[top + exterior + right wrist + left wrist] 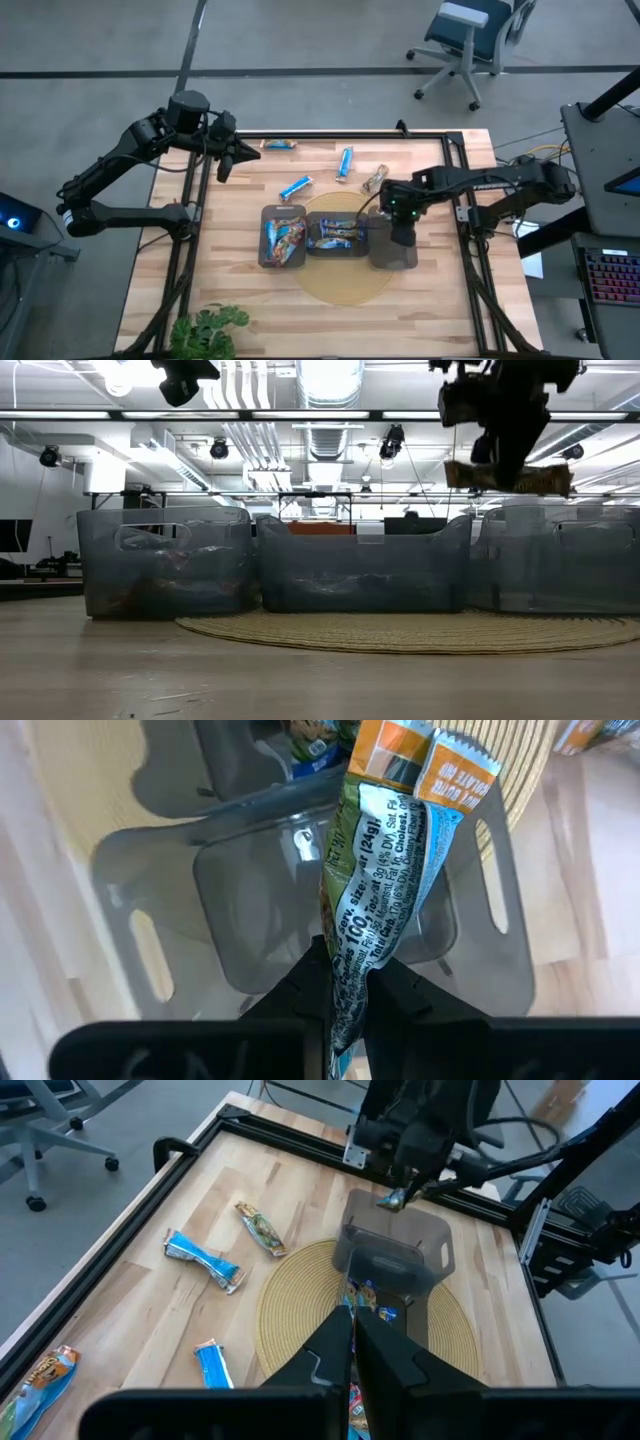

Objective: Pick and place Granola Bars by type
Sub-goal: Put the orange granola bar into the right black bin

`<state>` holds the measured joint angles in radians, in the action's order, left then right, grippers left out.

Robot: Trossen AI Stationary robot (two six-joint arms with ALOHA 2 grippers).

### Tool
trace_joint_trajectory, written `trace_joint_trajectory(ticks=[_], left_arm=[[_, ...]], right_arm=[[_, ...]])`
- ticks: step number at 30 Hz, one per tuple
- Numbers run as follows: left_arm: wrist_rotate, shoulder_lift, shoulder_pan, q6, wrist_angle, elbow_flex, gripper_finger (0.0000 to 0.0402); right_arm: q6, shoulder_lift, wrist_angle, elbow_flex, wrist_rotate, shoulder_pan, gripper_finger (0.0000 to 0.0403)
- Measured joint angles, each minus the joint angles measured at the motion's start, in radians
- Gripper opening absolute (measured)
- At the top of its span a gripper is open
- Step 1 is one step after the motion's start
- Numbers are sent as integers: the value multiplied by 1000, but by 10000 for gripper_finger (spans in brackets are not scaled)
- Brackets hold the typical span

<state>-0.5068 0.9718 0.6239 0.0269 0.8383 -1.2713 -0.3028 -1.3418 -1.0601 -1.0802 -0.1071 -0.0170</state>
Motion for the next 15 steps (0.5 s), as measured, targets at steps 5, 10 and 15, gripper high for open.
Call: trace_joint_trajectory(ticks=[5,10,15], left_arm=[[0,0,0,0,0,0,0],[0,0,0,-1,0,0,0],[0,0,0,-1,0,0,0]], right_arm=[[-33,0,89,75,-6,0,24],[-38,0,163,132,-6,0,24],[-38,0,196,161,-6,0,24]])
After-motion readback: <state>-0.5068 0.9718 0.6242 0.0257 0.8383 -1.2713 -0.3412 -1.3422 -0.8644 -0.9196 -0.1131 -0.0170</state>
